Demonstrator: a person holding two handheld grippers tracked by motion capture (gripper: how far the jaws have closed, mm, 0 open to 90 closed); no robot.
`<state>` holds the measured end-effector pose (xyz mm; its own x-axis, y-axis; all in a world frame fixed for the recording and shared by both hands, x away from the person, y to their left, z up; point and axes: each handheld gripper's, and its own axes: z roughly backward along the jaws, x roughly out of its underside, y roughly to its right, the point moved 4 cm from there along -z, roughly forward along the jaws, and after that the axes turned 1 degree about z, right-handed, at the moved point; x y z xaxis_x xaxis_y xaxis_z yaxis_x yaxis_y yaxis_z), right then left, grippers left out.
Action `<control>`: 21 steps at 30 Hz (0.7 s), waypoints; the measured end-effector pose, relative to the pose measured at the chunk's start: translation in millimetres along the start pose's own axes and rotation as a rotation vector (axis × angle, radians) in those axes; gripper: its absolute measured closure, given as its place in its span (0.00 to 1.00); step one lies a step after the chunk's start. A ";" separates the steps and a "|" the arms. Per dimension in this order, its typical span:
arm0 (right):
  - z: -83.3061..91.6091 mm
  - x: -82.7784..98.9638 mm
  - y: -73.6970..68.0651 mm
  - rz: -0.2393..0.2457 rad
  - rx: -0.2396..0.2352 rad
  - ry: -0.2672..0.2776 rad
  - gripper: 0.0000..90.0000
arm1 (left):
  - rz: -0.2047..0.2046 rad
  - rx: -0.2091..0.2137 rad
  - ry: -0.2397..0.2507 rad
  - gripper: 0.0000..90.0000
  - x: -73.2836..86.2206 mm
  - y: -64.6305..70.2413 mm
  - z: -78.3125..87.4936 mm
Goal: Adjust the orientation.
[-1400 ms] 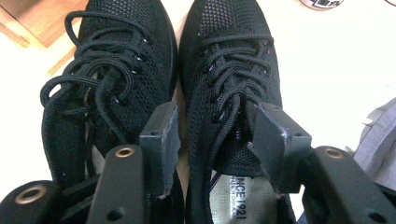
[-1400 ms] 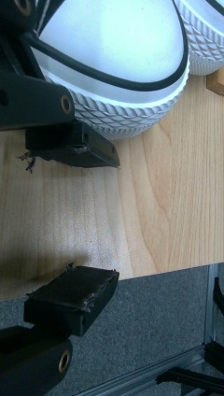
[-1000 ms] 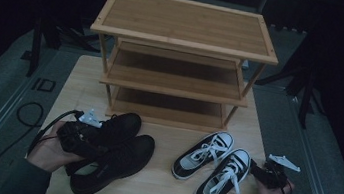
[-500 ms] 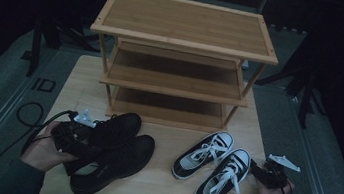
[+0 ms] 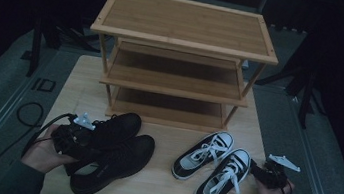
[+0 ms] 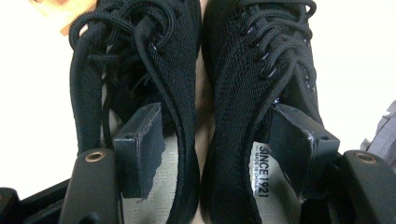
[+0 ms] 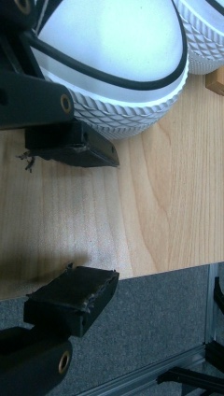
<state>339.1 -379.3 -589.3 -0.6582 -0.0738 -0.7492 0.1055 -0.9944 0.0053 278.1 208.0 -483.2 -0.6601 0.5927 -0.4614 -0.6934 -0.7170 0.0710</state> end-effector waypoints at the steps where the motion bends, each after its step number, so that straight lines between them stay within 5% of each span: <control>1: 0.0 0.0 0.0 0.000 0.000 0.000 0.42 | 0.002 -0.001 0.000 0.40 0.5 0.0 -0.6; 10: 0.0 0.0 0.0 -0.001 0.001 0.000 0.42 | -0.013 0.004 -0.027 0.33 2.4 2.9 -8.3; 21: 0.0 0.0 0.0 0.000 0.001 0.000 0.42 | -0.020 -0.023 -0.055 0.44 0.7 1.5 -11.1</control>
<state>339.1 -379.3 -589.3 -0.6583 -0.0736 -0.7491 0.1043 -0.9945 0.0061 279.9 203.3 -493.3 -0.6615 0.6257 -0.4133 -0.7002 -0.7127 0.0418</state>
